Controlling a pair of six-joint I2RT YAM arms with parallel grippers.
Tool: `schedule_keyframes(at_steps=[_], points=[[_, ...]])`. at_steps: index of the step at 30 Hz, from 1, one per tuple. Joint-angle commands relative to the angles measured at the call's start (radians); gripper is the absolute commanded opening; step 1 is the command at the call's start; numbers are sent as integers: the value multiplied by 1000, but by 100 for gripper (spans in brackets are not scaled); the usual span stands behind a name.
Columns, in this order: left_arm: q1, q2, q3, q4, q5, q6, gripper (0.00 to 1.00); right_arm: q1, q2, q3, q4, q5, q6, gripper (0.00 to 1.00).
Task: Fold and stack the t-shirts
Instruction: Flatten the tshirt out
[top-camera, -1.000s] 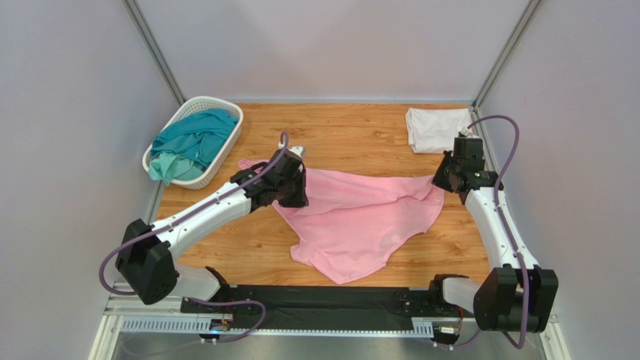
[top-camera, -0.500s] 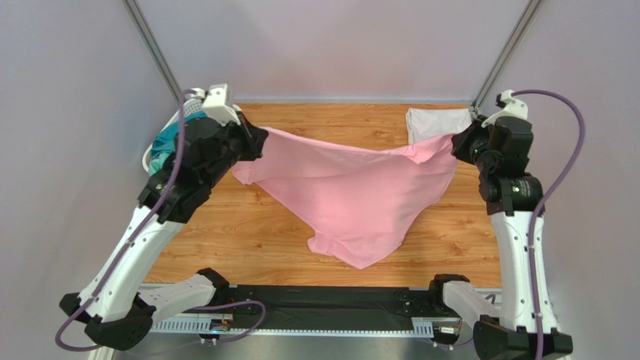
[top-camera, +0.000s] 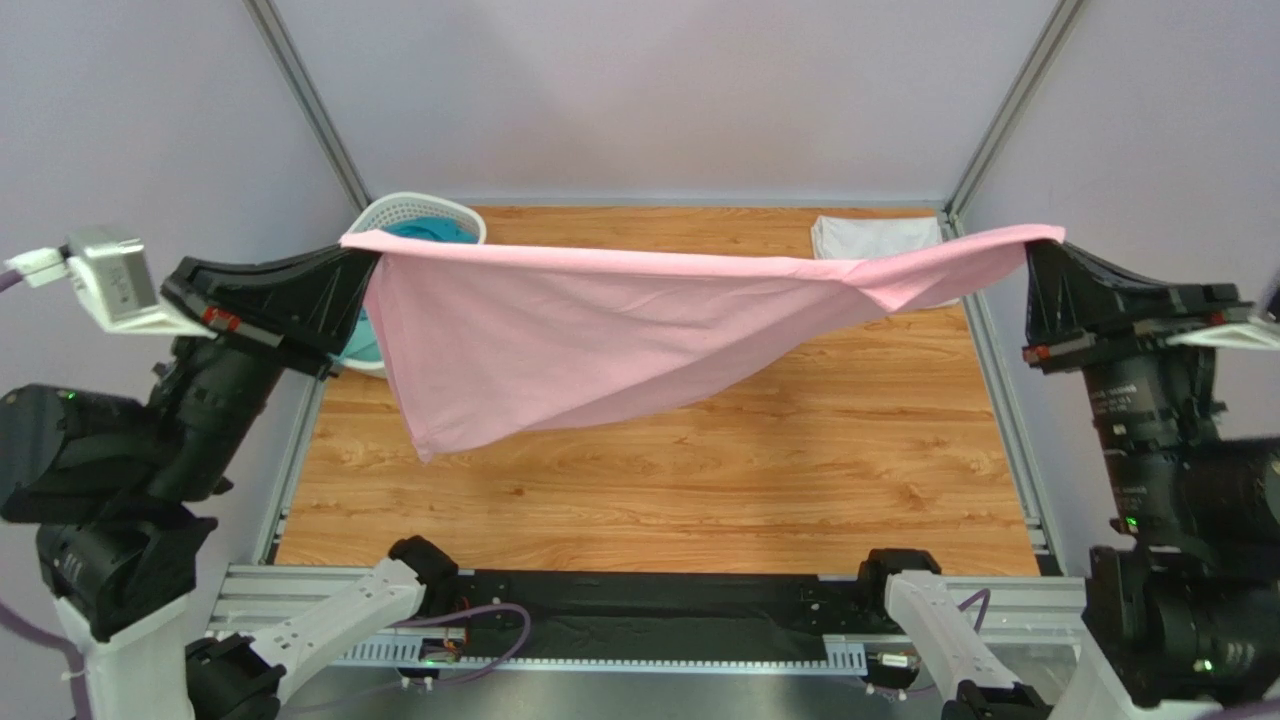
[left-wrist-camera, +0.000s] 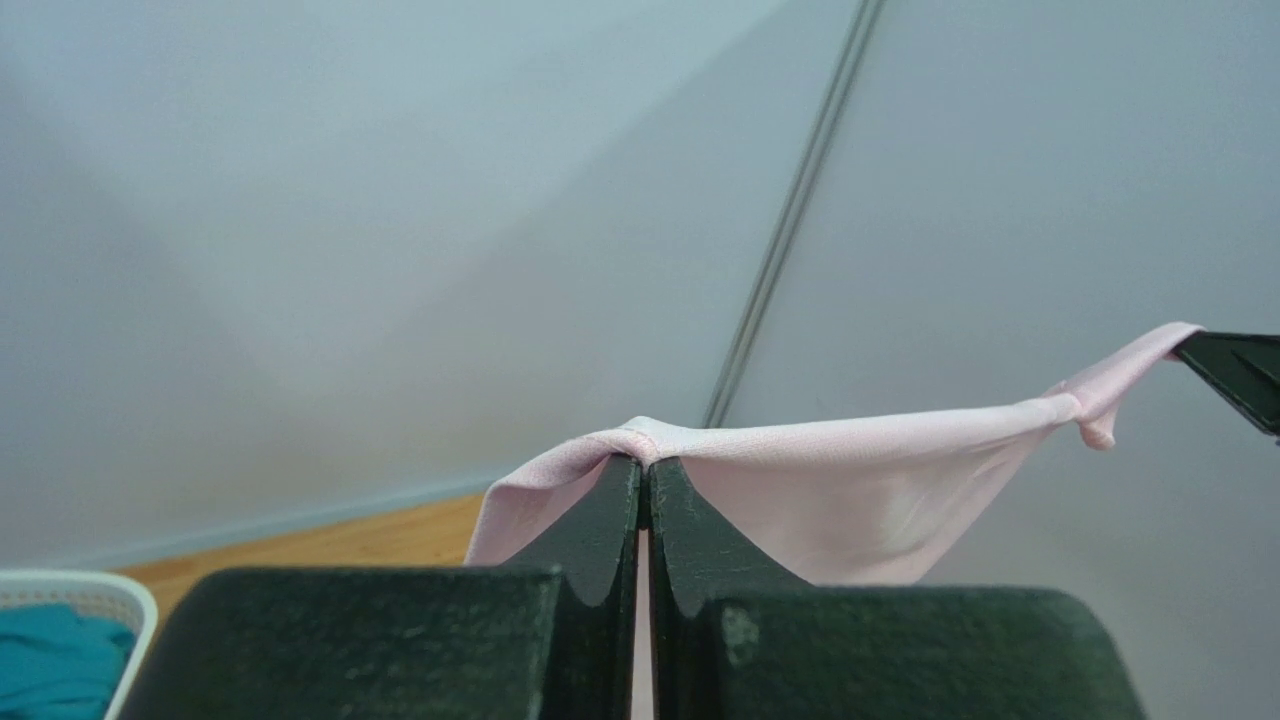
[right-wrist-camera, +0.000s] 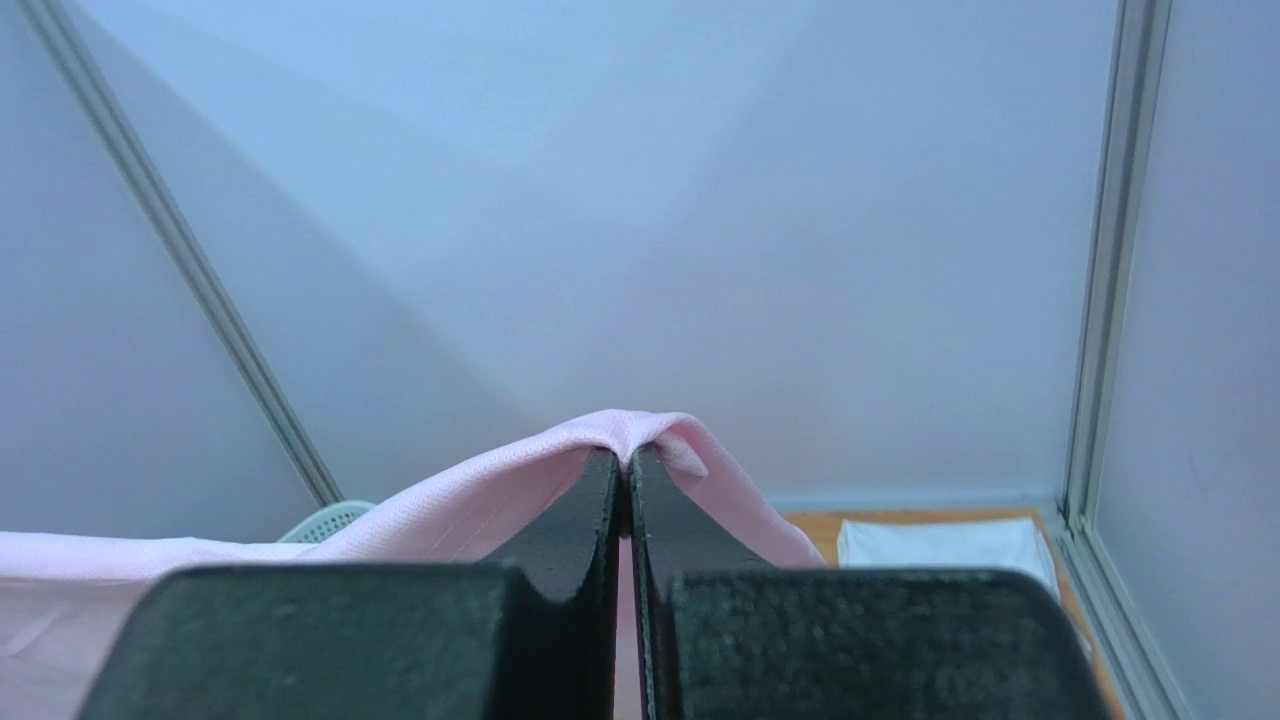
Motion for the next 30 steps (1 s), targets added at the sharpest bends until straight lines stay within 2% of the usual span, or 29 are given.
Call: schedule_keyframes(at_steps=[1,5,10,13,15,17,19,20,24,28,30], points=[[0,-40,15,14,104,32,0,0,1,108,-55,-63,-47,0],[0,-66,-5,14,113,14,0,-2,16,179,-54,-87,-64,0],[0,-22,-67,15,-29,8,0,0,80,136,-29,-79,-95,0],[0,37,-160,17,-196,11,0,-2,117,12,43,-89,-101,1],[4,109,-247,24,-375,-15,0,0,183,-83,99,-87,-106,1],[31,180,-292,31,-457,-40,0,0,233,-137,132,-83,-106,1],[91,299,-341,30,-390,-86,0,0,286,-229,161,-81,-95,1],[162,346,-355,43,-291,-125,0,0,338,-263,202,-89,-93,1],[235,606,-386,144,-214,-101,0,0,497,-412,328,-103,-83,1],[283,916,-323,216,-80,-101,0,1,730,-413,356,-119,-96,0],[316,1005,-264,230,-16,-123,0,4,861,-383,365,-138,-104,0]])
